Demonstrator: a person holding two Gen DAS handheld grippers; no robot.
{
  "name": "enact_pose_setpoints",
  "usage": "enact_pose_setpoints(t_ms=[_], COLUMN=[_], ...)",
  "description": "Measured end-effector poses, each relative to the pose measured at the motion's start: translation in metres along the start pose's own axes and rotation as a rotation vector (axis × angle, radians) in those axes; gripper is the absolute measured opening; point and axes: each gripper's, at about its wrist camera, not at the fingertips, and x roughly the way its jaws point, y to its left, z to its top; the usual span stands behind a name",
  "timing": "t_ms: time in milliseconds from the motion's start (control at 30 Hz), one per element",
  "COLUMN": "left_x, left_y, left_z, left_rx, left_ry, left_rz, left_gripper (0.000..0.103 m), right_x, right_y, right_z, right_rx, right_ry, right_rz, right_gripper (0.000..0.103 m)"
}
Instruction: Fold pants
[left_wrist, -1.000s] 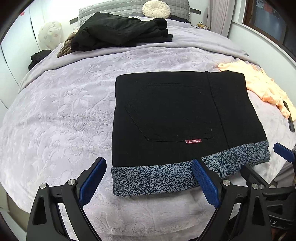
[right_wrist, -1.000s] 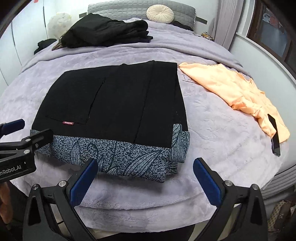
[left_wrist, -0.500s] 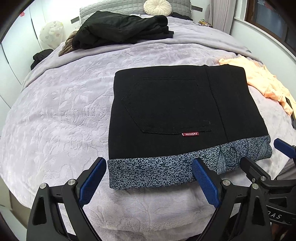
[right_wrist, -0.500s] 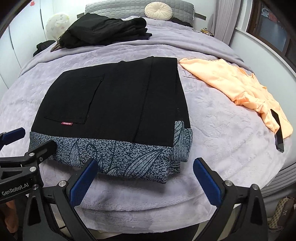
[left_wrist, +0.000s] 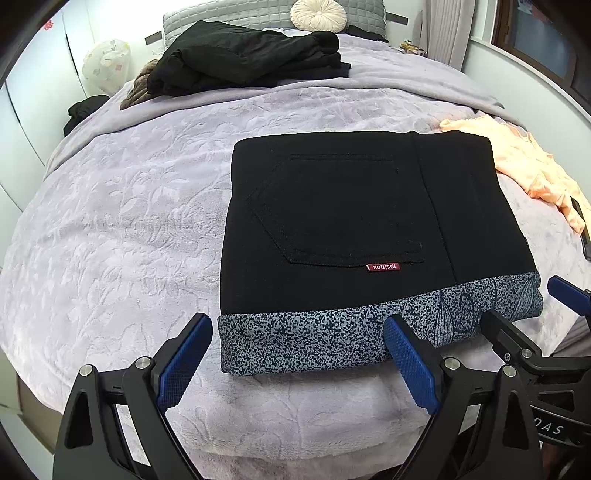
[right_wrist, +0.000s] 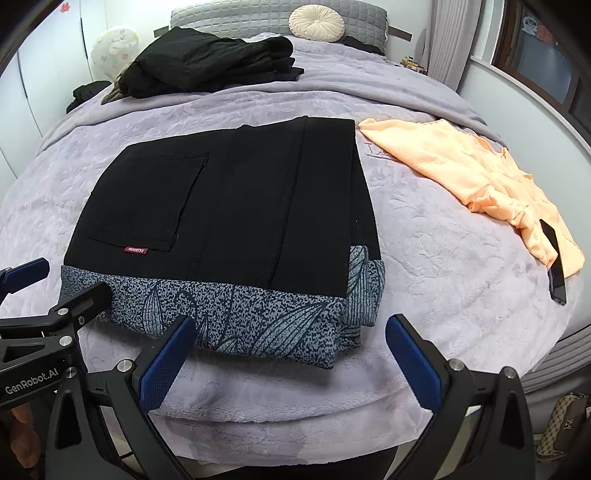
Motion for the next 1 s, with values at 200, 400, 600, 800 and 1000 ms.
enact_pose_setpoints(t_ms=[200, 400, 600, 800, 1000], left_x=[-0.0003, 0.0007, 0.0007, 0.0014, 0.0018], left_y=[0.0005, -0.0001, -0.0003, -0.0007, -0.0005], left_z=[0.0001, -0.0005, -0.001, -0.0011, -0.0012], left_rx=[-0.001, 0.0, 0.0, 0.0, -0.003], left_ry=[0.0, 0.003, 0.002, 0.006, 0.007], left_rz=[0.005, 0.006, 0.005, 0.005, 0.003], left_gripper=[0.095, 0.095, 0.095, 0.095, 0.095], right_x=[0.0011, -0.0001, 0.0005, 0.0007, -0.0001], right_y=[-0.0022, -0.0011, -0.0032, -0.0031, -0.0039], right_z=[0.0023, 0.0021, 0.003, 0.0034, 0.0038], right_rx=[-0.004, -0.007, -0.006, -0.006, -0.011], right_ry=[0.002, -0.001, -0.001, 0.001, -0.003], right_rz=[0.011, 0.011, 0.013, 0.015, 0.017], right_gripper=[0.103, 0.103, 0.103, 0.103, 0.103])
